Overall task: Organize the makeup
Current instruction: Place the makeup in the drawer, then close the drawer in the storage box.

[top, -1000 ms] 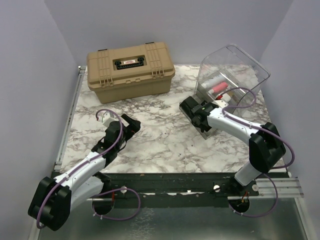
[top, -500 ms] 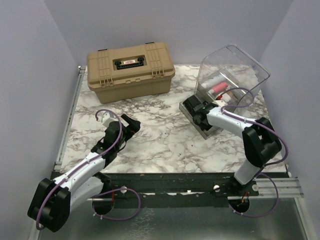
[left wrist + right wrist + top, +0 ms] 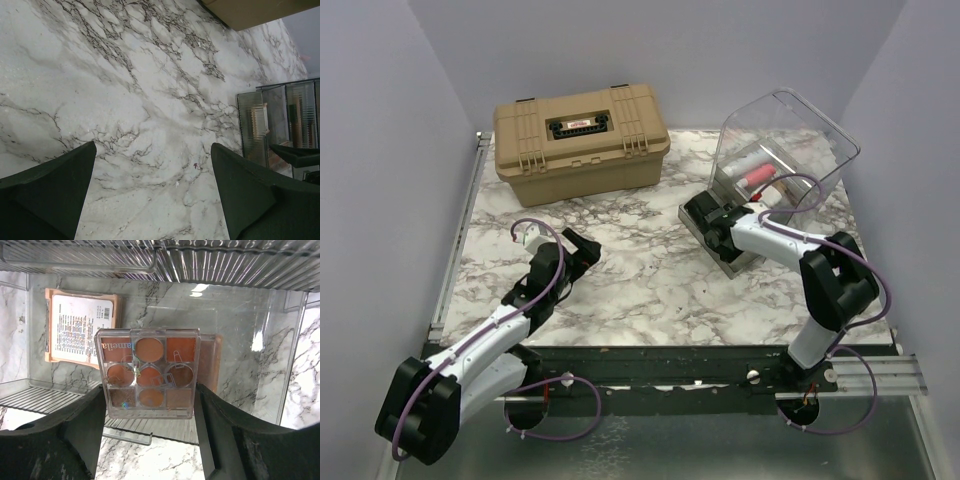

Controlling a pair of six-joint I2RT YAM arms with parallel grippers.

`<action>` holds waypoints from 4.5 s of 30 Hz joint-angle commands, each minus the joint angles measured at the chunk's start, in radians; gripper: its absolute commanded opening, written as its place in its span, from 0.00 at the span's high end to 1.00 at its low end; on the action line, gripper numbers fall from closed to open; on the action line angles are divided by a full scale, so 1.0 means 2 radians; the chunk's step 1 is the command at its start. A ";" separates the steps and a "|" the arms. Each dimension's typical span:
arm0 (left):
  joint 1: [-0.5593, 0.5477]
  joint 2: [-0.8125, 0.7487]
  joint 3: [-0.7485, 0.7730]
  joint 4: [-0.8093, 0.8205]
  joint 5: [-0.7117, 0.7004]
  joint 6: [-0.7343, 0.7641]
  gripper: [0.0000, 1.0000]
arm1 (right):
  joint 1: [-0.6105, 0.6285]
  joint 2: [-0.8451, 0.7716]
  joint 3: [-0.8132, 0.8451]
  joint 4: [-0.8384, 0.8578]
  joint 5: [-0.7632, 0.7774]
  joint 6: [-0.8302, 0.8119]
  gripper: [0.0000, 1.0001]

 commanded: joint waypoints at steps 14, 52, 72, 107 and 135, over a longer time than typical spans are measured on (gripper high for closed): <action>0.006 -0.012 0.008 -0.008 0.015 0.002 0.01 | -0.005 -0.040 -0.041 0.020 -0.020 0.004 0.21; 0.005 0.150 0.035 0.159 0.166 0.000 0.01 | 0.028 -0.452 -0.085 0.134 -0.314 -0.544 0.05; -0.048 0.232 0.068 0.260 0.191 -0.006 0.04 | 0.027 -0.411 0.064 0.053 0.117 -0.481 0.01; -0.150 0.472 0.231 0.374 0.222 -0.012 0.23 | -0.327 -0.262 0.134 -0.028 -0.265 -0.454 0.06; -0.160 0.517 0.239 0.413 0.237 -0.032 0.32 | -0.327 -0.357 0.017 0.005 -0.317 -0.432 0.74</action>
